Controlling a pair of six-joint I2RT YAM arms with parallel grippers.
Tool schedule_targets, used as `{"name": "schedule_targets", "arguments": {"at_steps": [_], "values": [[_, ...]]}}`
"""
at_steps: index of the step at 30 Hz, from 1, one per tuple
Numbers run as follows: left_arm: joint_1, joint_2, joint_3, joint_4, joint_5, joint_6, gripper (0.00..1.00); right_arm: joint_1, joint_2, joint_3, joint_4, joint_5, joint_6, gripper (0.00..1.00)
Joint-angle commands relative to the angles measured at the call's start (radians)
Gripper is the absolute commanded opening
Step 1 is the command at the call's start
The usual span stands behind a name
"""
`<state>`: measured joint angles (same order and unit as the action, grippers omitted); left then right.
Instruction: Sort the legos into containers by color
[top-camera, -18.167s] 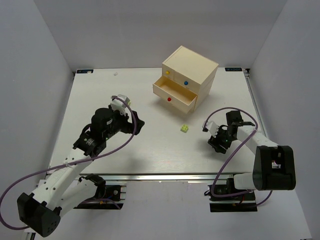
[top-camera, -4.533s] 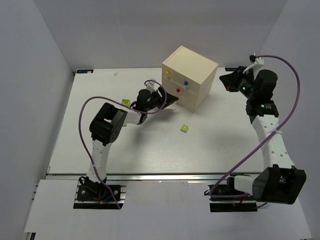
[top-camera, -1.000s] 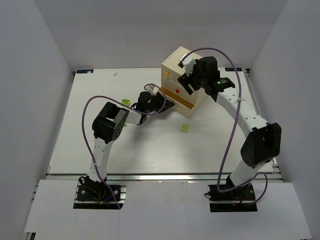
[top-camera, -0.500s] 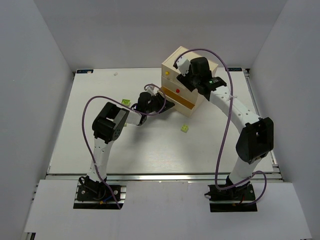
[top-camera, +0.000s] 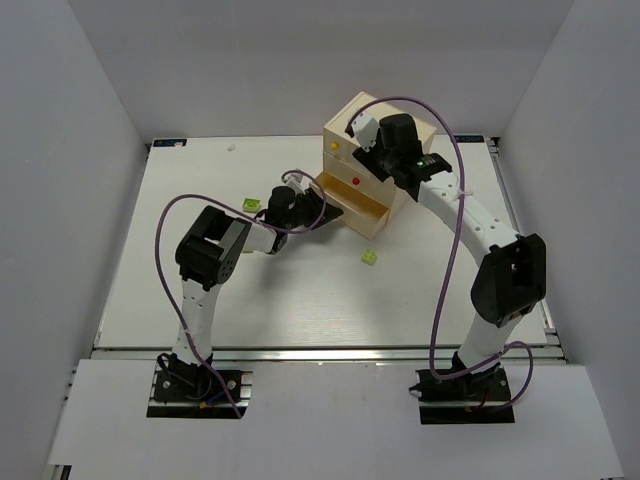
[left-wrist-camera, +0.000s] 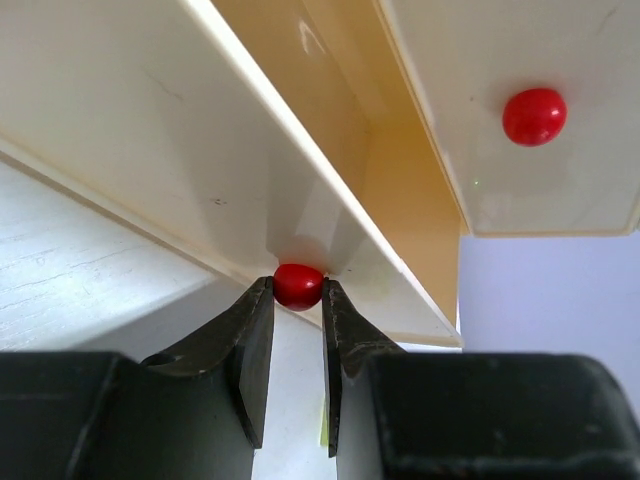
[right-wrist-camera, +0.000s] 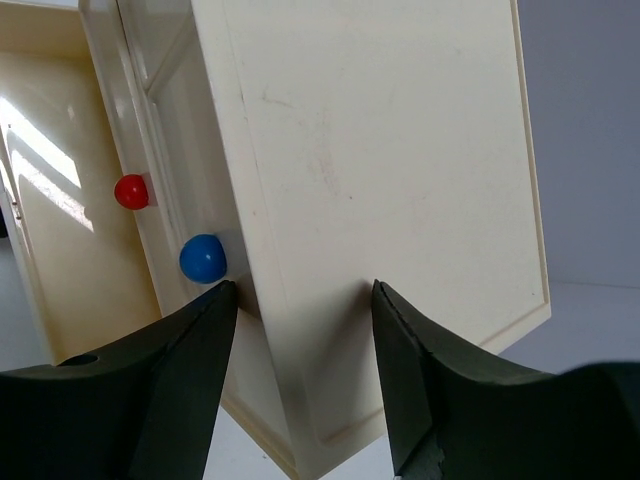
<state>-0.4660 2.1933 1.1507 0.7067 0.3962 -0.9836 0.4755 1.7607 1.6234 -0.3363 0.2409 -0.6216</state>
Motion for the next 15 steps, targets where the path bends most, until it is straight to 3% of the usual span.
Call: {"name": "schedule_targets", "arguments": {"at_steps": [1,2,3,6,10,15], "values": [[0.012,-0.066,-0.011,-0.030,0.044,0.028,0.15,-0.040,0.048,0.016,0.002,0.078,0.002,0.61],[0.012,-0.060,-0.006,-0.032,0.052,0.026,0.19,-0.038,0.049,0.018,-0.003,0.072,0.005,0.66],[0.012,-0.050,0.007,-0.033,0.059,0.025,0.38,-0.038,0.048,0.018,-0.007,0.067,0.008,0.70],[0.012,-0.046,0.018,-0.042,0.066,0.023,0.62,-0.038,0.034,0.009,-0.024,0.017,0.025,0.79],[0.012,-0.055,0.023,-0.053,0.075,0.031,0.69,-0.041,-0.001,0.010,-0.040,-0.072,0.069,0.84],[0.012,-0.110,-0.005,-0.067,0.063,0.065,0.69,-0.041,-0.072,0.015,-0.072,-0.306,0.141,0.85]]}}
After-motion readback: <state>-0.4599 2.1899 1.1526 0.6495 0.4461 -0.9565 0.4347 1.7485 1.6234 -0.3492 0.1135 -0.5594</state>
